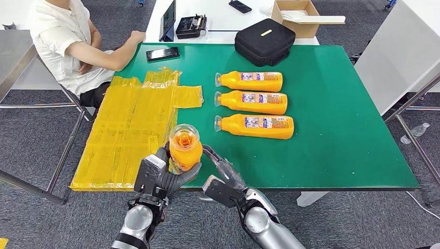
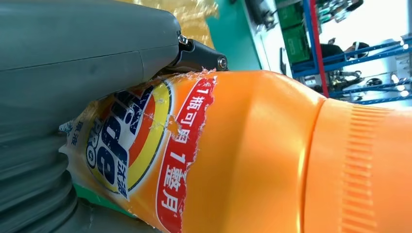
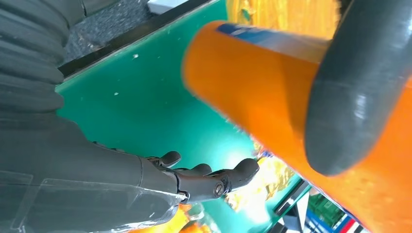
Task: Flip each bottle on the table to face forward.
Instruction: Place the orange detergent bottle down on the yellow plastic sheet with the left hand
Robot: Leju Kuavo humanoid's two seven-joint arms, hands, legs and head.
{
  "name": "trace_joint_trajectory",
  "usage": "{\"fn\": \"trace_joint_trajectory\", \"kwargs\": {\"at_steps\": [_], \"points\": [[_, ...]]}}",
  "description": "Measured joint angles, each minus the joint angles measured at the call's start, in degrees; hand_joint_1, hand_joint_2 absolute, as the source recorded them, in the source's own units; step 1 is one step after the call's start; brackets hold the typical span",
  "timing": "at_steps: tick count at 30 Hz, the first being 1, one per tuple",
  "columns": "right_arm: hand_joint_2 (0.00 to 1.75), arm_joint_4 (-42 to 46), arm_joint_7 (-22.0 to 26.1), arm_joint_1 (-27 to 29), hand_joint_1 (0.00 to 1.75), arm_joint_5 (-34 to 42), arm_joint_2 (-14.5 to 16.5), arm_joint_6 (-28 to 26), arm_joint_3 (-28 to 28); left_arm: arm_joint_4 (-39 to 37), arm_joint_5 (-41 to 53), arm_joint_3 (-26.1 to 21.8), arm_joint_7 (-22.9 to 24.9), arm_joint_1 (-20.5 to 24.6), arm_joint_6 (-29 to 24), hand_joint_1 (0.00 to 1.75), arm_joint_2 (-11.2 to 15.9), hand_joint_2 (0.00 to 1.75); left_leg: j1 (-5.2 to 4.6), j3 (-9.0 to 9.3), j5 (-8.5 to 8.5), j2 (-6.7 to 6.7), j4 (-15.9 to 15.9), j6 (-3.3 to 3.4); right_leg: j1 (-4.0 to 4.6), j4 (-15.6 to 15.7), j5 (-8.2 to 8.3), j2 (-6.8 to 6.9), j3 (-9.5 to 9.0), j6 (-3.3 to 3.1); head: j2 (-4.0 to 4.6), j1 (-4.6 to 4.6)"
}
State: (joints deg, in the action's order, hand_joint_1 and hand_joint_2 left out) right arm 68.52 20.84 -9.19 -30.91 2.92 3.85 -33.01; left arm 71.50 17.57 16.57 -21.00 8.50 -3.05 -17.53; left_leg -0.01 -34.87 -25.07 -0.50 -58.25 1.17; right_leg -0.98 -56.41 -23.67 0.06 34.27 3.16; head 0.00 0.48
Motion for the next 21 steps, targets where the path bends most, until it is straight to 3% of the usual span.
{"fn": "trace_joint_trajectory", "kwargs": {"at_steps": [5,13,21], "points": [[1.75,1.4,0.1,2.0,0.0,-1.5,1.0,-0.6,2.2,3.2,11.7,-1.3,1.7,0.2,-4.3,1.75,0.0,1.75,0.01,0.0,0.0,0.01,0.0,0.0,0.01,0.0,0.0,0.0,0.01,0.0,0.0,0.01],[1.75,1.4,2.3,1.4,0.0,-1.0,3.2,-0.3,5.0,3.4,44.2,-4.5,9.8,6.2,-13.7,1.75,0.1,1.75,0.02,0.01,0.05,-0.01,0.0,0.01,0.01,0.0,0.03,0.0,-0.04,0.0,0.0,0.02],[1.75,0.5,3.3,0.1,0.0,-0.5,4.1,0.3,6.1,0.0,49.9,-7.0,11.1,10.2,-14.7,1.75,0.1,1.75,0.02,0.0,0.05,-0.01,0.0,0.01,0.01,0.0,0.03,0.01,-0.04,0.0,0.0,0.03]]}}
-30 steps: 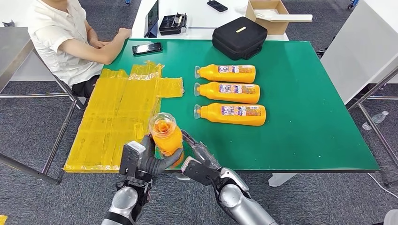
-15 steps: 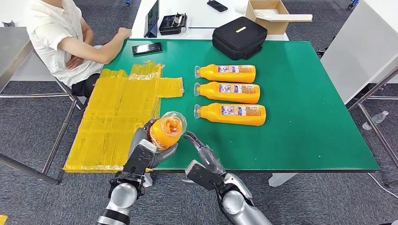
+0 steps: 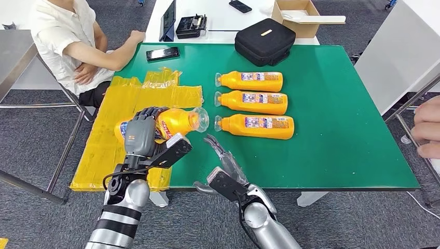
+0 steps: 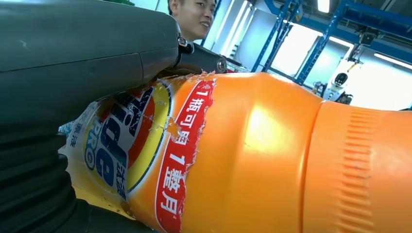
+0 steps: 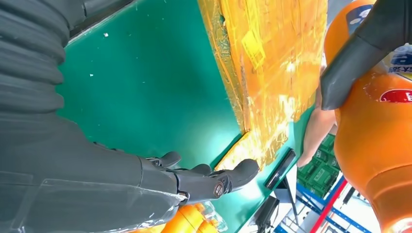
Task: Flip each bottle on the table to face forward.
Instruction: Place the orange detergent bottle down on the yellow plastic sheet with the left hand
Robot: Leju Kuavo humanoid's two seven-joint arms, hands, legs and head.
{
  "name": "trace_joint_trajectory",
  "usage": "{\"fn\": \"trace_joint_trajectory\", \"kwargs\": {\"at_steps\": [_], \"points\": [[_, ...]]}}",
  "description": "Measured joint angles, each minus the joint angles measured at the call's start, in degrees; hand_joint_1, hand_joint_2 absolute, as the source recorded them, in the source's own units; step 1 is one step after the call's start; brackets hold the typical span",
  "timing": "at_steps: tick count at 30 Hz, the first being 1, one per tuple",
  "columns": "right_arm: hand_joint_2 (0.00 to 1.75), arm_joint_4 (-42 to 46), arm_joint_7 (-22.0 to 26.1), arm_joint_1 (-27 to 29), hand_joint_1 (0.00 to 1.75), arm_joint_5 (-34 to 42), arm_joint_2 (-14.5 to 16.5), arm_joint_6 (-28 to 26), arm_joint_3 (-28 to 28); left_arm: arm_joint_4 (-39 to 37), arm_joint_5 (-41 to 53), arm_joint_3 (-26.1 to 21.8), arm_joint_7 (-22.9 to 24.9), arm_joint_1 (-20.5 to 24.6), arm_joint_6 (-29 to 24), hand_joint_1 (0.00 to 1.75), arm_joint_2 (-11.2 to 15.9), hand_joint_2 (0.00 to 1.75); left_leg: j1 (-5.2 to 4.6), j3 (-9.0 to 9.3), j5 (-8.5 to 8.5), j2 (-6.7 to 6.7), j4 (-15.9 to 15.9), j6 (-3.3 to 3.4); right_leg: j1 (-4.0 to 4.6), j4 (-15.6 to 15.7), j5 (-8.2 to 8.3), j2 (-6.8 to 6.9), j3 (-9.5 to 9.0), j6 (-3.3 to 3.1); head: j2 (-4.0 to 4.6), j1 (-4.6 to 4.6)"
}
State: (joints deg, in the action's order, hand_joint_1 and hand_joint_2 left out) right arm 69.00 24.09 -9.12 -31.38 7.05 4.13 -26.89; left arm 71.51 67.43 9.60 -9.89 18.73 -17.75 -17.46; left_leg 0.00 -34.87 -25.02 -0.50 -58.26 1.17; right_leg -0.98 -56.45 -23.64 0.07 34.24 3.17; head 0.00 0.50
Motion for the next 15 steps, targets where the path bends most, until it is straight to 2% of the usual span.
{"fn": "trace_joint_trajectory", "kwargs": {"at_steps": [4,7,11,15], "points": [[1.75,-0.4,0.7,-0.4,0.0,0.9,0.2,0.2,0.3,-2.6,3.7,-0.6,1.2,1.7,-0.8,1.75,0.2,1.75,0.0,-0.04,-0.01,-0.01,0.0,0.0,0.0,0.0,-0.01,0.01,0.03,0.0,0.0,-0.01],[1.75,-1.0,1.4,-1.2,0.0,1.6,0.3,0.0,0.7,-8.2,7.1,-2.0,1.7,4.6,-3.6,1.75,1.0,1.75,0.0,-0.02,0.0,-0.01,0.0,0.0,0.0,0.0,0.0,0.0,0.02,-0.01,0.0,0.0],[1.75,-0.9,1.8,-1.3,0.0,2.4,0.6,-1.5,2.5,-16.4,15.1,-3.5,4.8,8.3,-6.8,1.75,3.1,1.75,0.01,0.0,0.04,0.0,0.0,-0.01,0.01,0.0,0.01,0.0,0.01,-0.01,0.0,-0.01],[1.75,-0.1,0.9,-1.2,0.0,2.7,1.5,-1.7,4.8,-24.0,20.2,-4.4,7.0,11.2,-6.6,1.75,5.4,1.75,0.02,0.0,0.05,0.01,0.0,-0.01,0.01,-0.1,0.01,0.0,0.02,0.0,0.0,-0.01]]}}
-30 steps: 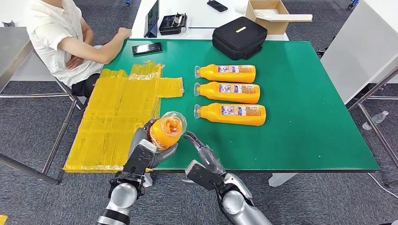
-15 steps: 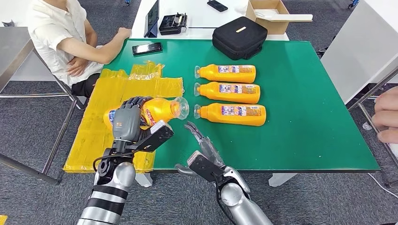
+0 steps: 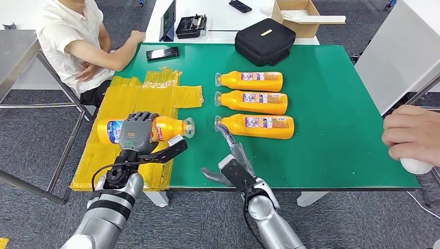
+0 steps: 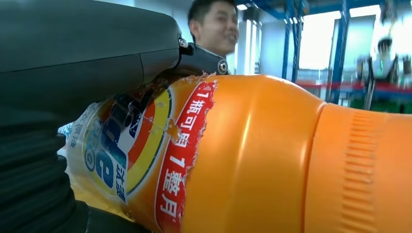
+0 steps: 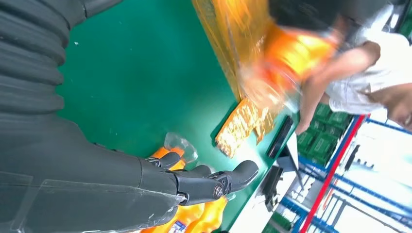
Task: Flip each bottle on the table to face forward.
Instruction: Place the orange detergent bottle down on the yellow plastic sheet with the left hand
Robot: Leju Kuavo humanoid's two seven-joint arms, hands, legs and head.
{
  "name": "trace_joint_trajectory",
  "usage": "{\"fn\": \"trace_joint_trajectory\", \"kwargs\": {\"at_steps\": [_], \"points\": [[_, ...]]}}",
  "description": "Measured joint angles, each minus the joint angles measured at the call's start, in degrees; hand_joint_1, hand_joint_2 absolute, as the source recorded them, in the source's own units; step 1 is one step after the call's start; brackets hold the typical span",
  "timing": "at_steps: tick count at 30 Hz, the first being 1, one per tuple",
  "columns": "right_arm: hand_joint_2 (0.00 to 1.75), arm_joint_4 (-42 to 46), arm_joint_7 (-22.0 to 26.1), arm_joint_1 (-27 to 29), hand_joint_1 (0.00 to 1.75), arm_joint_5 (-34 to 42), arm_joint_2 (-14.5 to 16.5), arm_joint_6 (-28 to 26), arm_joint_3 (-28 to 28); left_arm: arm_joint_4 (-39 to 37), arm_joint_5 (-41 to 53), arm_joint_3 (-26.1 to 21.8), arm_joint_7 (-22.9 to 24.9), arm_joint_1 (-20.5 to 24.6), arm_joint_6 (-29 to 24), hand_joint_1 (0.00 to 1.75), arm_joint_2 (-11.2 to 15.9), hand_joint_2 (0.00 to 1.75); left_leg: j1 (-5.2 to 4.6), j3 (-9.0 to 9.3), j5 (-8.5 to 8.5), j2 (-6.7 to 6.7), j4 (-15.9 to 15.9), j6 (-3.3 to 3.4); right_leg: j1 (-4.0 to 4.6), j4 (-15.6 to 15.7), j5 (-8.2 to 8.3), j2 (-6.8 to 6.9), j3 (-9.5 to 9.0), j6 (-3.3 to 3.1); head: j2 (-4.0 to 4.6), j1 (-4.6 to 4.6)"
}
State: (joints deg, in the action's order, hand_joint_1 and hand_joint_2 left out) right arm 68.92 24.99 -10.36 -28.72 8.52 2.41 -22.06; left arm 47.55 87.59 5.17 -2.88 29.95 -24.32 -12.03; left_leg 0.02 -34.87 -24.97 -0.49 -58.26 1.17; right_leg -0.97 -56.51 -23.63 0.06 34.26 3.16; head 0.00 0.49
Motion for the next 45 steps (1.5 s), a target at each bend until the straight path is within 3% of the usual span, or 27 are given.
{"fn": "trace_joint_trajectory", "kwargs": {"at_steps": [12,13,16,17,18,25,39,45], "points": [[1.75,-0.6,0.5,-0.1,0.0,-0.1,0.7,0.9,1.9,-17.0,1.8,-1.9,2.4,5.7,4.5,1.7,3.9,1.75,0.0,-0.05,0.0,-0.03,0.0,0.0,0.0,0.0,-0.01,0.02,0.02,0.0,0.0,0.01],[1.75,-0.6,0.5,-0.1,0.0,0.0,0.7,0.9,1.9,-17.8,1.8,-2.1,2.6,6.0,4.7,1.44,4.0,1.75,0.0,-0.04,0.0,-0.04,0.0,0.0,0.0,0.0,-0.01,0.02,0.01,0.0,0.0,0.01],[1.75,-0.6,0.5,0.0,0.0,0.0,0.7,0.9,2.1,-19.3,1.8,-2.4,3.3,6.6,4.9,0.24,4.2,1.75,0.0,0.02,0.0,-0.04,0.0,0.0,0.0,0.0,-0.01,0.02,-0.03,0.0,0.0,0.01],[1.75,-0.6,0.5,0.0,0.0,0.0,0.7,0.9,2.1,-19.6,1.8,-2.5,3.4,6.7,5.2,0.06,4.3,1.75,0.0,0.03,-0.01,-0.03,0.0,0.0,0.0,0.0,-0.01,0.02,-0.04,0.0,0.0,0.01],[1.75,-0.6,0.5,0.1,0.0,0.0,0.7,0.9,2.1,-19.9,1.8,-2.6,3.6,6.9,5.8,0.0,4.3,1.75,0.0,0.04,-0.01,-0.03,0.0,0.0,0.0,0.0,-0.01,0.02,-0.05,0.0,0.0,0.01],[1.75,-1.2,0.7,-0.4,0.0,-0.1,0.8,1.1,2.2,-23.2,1.2,-4.2,5.4,10.1,14.6,0.0,4.2,1.75,0.01,0.35,-0.03,-0.01,0.0,-0.02,0.0,0.0,-0.01,0.02,-0.35,0.0,0.0,0.01],[1.75,-3.0,0.9,-2.0,0.0,-0.1,0.8,1.6,2.2,-25.9,0.6,-6.4,5.6,12.5,19.7,0.0,4.0,1.75,0.01,0.56,-0.03,0.0,0.0,-0.02,0.0,0.0,-0.01,0.02,-0.55,0.0,0.0,0.01],[1.75,-4.6,2.3,-3.1,0.0,0.3,0.8,1.7,2.2,-26.6,-1.7,-8.4,4.6,13.6,25.8,0.0,4.0,1.75,0.0,0.68,-0.03,-0.01,0.0,-0.03,0.0,0.0,-0.01,0.02,-0.7,-0.01,0.0,0.01]]}}
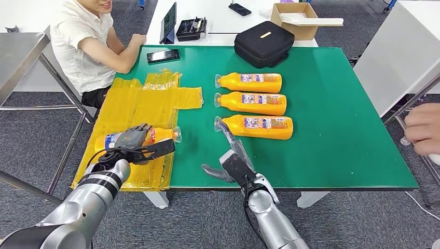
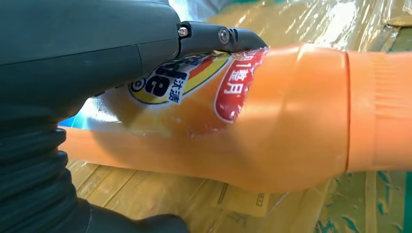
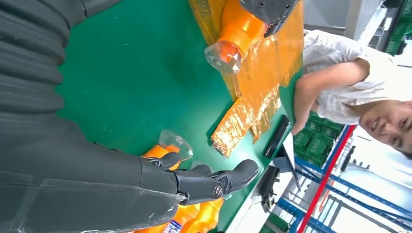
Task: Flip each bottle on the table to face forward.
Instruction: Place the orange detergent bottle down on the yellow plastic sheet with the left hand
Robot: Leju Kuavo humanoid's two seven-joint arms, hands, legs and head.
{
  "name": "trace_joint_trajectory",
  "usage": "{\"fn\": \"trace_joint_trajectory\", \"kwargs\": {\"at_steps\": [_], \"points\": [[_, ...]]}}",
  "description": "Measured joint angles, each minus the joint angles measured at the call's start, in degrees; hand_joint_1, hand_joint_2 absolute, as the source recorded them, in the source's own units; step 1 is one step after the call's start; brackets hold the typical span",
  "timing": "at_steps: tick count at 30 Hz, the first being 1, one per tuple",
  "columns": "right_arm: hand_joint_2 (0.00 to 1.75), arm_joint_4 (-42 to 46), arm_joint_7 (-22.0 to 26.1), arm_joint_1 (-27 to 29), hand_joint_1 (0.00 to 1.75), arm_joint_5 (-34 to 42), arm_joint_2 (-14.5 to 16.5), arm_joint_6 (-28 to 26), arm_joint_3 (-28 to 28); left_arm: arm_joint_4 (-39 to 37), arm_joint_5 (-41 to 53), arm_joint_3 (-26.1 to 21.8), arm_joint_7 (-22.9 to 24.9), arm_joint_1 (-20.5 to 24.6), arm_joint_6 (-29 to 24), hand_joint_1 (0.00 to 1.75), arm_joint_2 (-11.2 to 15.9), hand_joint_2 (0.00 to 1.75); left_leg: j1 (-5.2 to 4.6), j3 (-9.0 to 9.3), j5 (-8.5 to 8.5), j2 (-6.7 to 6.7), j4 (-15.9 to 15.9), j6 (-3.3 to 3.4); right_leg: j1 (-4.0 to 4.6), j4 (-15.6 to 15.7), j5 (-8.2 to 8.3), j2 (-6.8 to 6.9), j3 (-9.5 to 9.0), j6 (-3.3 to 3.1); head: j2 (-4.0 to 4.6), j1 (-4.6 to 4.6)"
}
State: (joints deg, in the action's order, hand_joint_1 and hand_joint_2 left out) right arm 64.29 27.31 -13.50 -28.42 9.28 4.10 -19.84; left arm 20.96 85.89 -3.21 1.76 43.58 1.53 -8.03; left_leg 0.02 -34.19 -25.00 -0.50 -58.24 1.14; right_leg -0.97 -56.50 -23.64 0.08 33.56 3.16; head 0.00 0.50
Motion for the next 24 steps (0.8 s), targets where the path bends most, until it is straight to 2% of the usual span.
{"fn": "trace_joint_trajectory", "kwargs": {"at_steps": [4,16,19,20,22,24], "points": [[1.75,-1.6,0.8,-1.2,0.0,0.1,0.0,0.0,0.0,-0.6,0.1,-0.9,-0.1,0.3,2.2,0.0,0.0,1.75,0.0,0.16,-0.01,-0.01,0.0,-0.01,0.0,0.0,-0.01,0.0,-0.15,-0.01,0.0,0.0],[1.75,-2.1,0.9,-1.5,0.0,0.1,0.0,-0.1,0.1,-0.7,0.2,-1.2,-1.0,0.2,0.9,0.0,0.0,1.75,0.0,0.21,-0.01,-0.01,0.0,-0.01,0.0,0.0,-0.01,0.0,-0.19,-0.01,0.0,0.01],[1.75,-2.5,1.1,-1.4,0.0,0.1,0.0,-0.7,0.2,-0.5,0.1,-1.3,-3.4,-0.6,-4.6,0.0,-0.6,1.75,-0.01,0.23,0.0,-0.08,0.0,-0.01,0.0,0.0,-0.01,0.05,-0.21,-0.01,0.0,0.0],[1.75,-2.4,0.7,-0.9,0.0,-0.1,0.1,-1.0,0.4,0.5,-0.4,-1.4,-4.6,-1.6,-8.5,0.0,-1.4,1.75,-0.01,0.21,0.0,-0.11,0.0,0.0,-0.01,0.0,-0.01,0.08,-0.2,-0.01,0.0,0.01],[1.75,-0.4,-0.8,1.5,0.0,-1.1,0.4,-1.6,1.7,8.7,-1.5,-0.9,-6.5,-6.2,-15.3,0.0,-4.7,1.75,-0.04,-0.02,0.01,-0.1,0.0,0.01,-0.02,0.0,0.0,0.12,0.01,0.01,0.0,0.01],[1.75,1.8,-2.0,3.6,0.0,-2.0,0.6,-1.9,2.8,17.8,-1.7,0.1,-7.4,-10.6,-18.3,0.0,-7.5,1.75,-0.05,-0.3,0.01,-0.06,0.0,0.02,-0.02,0.0,0.01,0.09,0.3,0.02,0.0,0.0]]}}
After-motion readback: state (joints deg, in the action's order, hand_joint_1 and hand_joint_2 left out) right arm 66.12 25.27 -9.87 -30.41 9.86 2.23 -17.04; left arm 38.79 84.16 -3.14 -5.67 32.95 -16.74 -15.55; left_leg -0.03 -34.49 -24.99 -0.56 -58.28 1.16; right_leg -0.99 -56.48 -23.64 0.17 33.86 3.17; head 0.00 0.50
